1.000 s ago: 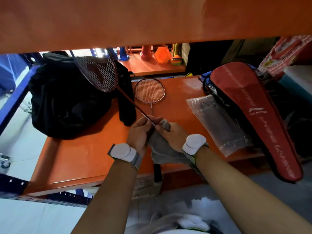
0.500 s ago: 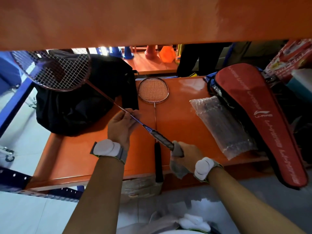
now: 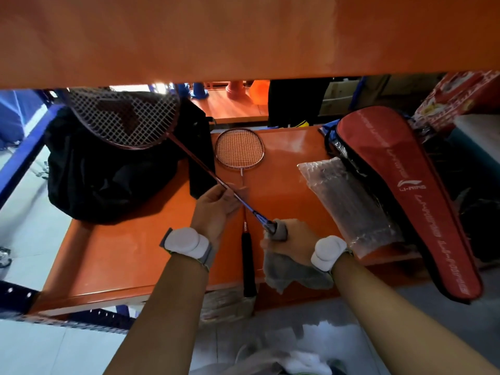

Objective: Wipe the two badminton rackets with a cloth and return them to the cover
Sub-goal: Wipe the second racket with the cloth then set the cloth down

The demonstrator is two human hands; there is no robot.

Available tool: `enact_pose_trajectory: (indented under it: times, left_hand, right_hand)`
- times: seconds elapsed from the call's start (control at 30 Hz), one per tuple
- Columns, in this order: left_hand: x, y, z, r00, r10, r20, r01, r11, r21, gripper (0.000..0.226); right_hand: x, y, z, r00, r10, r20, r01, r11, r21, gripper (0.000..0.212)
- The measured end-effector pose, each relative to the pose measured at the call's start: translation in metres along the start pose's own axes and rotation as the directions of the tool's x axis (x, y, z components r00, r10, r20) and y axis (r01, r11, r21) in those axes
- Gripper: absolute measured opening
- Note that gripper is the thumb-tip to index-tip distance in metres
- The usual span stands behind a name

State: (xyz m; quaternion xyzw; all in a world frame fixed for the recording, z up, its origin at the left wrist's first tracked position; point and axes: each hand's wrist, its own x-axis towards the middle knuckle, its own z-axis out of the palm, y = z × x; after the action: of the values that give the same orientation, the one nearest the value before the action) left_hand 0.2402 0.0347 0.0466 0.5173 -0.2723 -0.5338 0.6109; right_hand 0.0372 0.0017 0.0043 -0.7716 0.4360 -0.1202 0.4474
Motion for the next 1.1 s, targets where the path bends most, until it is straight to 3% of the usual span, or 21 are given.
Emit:
enact_pose_trajectory:
  times: [0.1, 0.2, 0.27, 0.33, 0.43, 0.63, 0.77, 0.9, 1.0, 1.1]
  left_hand:
    - [-0.002, -0.008, 0.013, 0.999, 0.024, 0.042, -0.028, 0.994, 0.105, 0.016]
    - [-0.005, -0.017, 0.023, 0.992, 0.004, 0.124, -0.043, 0.946, 0.320, 0.017]
    - [-0.009, -0.023, 0.028, 0.989, -0.009, 0.149, -0.050, 0.920, 0.390, 0.021]
    - [-0.009, -0.023, 0.031, 0.995, -0.018, 0.098, -0.022, 0.923, 0.385, 0.022]
    - [-0.007, -0.021, 0.029, 0.997, -0.078, -0.002, 0.077, 0.981, 0.176, 0.030]
    - [0.006, 0.004, 0.018, 0.979, 0.151, -0.138, -0.157, 0.987, -0.030, 0.014]
    - [0.020, 0.012, 0.001, 0.947, 0.178, -0.268, -0.169, 0.984, 0.058, 0.019]
    - [0.012, -0.007, 0.000, 0.983, 0.130, -0.133, -0.102, 0.975, 0.199, 0.022]
    - [0.004, -0.022, 0.011, 0.994, 0.075, -0.076, -0.049, 0.951, 0.304, 0.019]
    - [0.001, -0.038, 0.018, 0.997, 0.041, -0.070, -0.008, 0.910, 0.414, 0.028]
  right_hand:
    - [0.007, -0.009, 0.001, 0.999, -0.027, -0.026, 0.030, 0.995, 0.098, 0.031]
    - [0.016, -0.015, 0.006, 0.992, -0.045, -0.117, 0.075, 0.961, 0.265, 0.006]
    - [0.018, -0.021, 0.010, 0.981, -0.084, -0.175, 0.133, 0.948, 0.290, 0.015]
    - [0.016, -0.024, 0.012, 0.974, -0.097, -0.203, 0.151, 0.951, 0.270, 0.016]
    - [0.013, -0.018, 0.015, 0.966, -0.057, -0.253, 0.118, 0.965, 0.235, 0.016]
    - [-0.003, -0.010, 0.023, 0.984, -0.013, -0.176, 0.036, 0.991, 0.129, 0.021]
    - [-0.007, -0.016, 0.017, 0.995, -0.040, -0.096, 0.046, 0.998, 0.053, 0.028]
    - [0.006, -0.030, 0.015, 0.991, -0.069, -0.116, 0.084, 0.988, 0.129, 0.019]
    - [0.021, -0.044, 0.011, 0.975, -0.045, -0.219, 0.090, 0.976, 0.200, 0.021]
    - [0.035, -0.051, -0.004, 0.922, 0.053, -0.382, 0.004, 0.989, 0.146, 0.024]
